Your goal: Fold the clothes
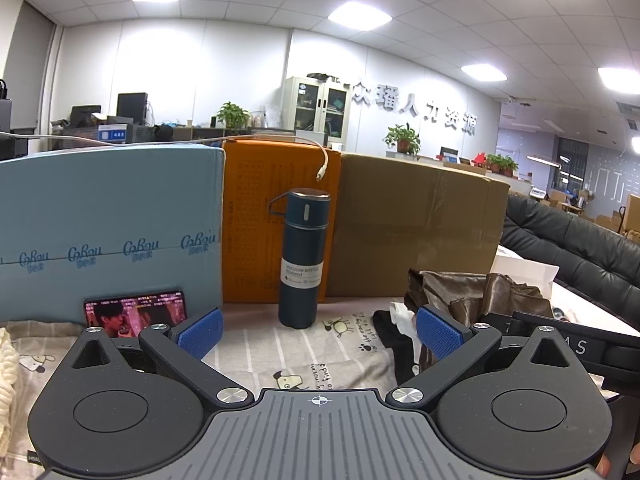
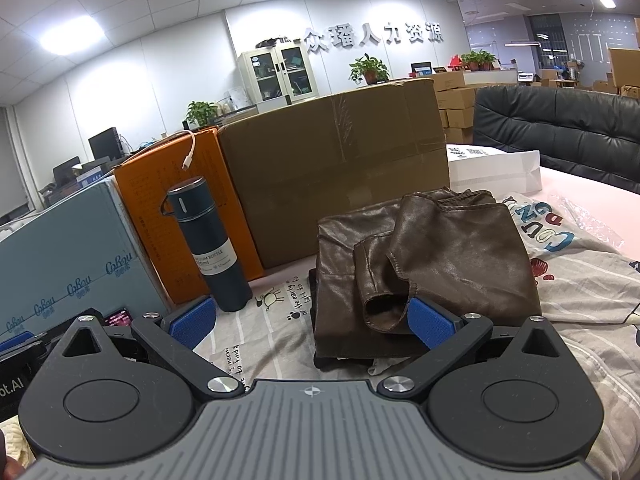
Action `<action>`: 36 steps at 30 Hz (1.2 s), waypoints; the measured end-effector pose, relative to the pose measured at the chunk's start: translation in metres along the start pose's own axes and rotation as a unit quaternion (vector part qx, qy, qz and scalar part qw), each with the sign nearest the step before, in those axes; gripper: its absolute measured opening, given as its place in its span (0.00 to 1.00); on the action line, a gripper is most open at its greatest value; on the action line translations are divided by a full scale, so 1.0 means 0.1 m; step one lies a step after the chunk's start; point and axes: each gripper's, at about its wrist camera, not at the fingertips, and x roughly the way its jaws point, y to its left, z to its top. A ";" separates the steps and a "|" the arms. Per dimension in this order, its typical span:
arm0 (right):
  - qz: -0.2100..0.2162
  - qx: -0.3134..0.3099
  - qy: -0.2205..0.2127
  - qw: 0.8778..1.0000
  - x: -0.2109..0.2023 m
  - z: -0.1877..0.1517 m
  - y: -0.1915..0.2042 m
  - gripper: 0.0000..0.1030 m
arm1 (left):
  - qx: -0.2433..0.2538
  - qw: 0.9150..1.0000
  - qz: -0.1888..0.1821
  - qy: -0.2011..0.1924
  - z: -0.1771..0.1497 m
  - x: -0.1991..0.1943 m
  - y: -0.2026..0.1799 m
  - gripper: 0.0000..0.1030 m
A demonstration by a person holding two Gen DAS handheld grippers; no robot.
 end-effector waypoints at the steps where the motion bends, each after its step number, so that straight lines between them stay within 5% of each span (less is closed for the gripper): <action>1: 0.000 0.000 0.000 1.000 0.00 0.00 0.00 1.00 | 0.000 1.000 0.000 0.000 0.00 0.00 0.00 1.00; 36: 0.000 0.001 0.002 1.000 -0.01 -0.01 0.00 1.00 | 0.000 1.000 -0.001 0.000 0.00 -0.01 0.00 1.00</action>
